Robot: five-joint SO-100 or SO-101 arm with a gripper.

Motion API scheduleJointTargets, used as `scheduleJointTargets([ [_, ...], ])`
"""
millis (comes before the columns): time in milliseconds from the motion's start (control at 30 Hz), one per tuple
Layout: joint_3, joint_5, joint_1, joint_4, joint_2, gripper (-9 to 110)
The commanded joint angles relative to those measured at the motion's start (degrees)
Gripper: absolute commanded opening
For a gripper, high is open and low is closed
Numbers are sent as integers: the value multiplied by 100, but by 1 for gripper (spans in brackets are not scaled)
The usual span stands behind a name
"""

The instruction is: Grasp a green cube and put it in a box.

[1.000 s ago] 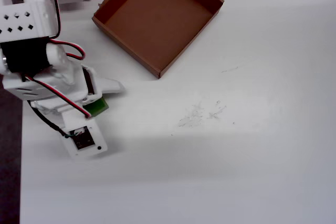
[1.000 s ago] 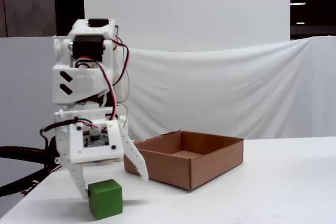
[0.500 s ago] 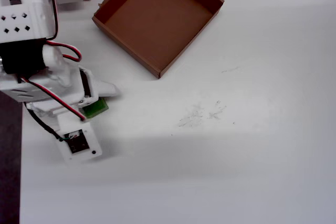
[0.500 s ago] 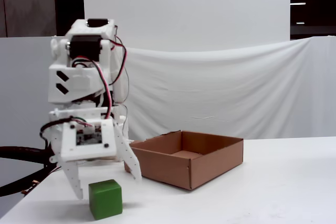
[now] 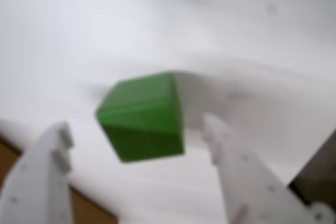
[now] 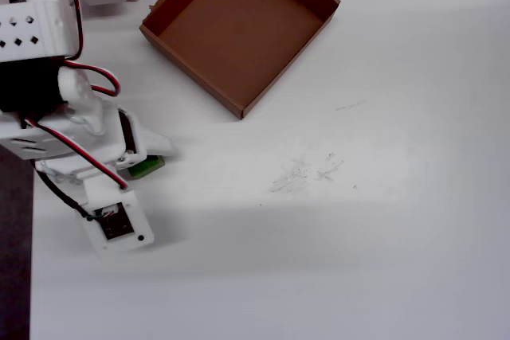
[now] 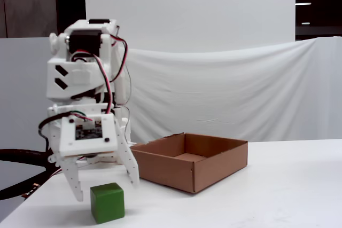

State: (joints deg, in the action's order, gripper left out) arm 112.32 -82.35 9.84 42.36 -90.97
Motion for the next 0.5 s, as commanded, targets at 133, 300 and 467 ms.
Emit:
scheduleJointTargets([
  [133,70,-88,62,-185,-70,32],
  [300,9,-88,70,-70,-53,28],
  [467,9,-62,88,-70,0,26],
])
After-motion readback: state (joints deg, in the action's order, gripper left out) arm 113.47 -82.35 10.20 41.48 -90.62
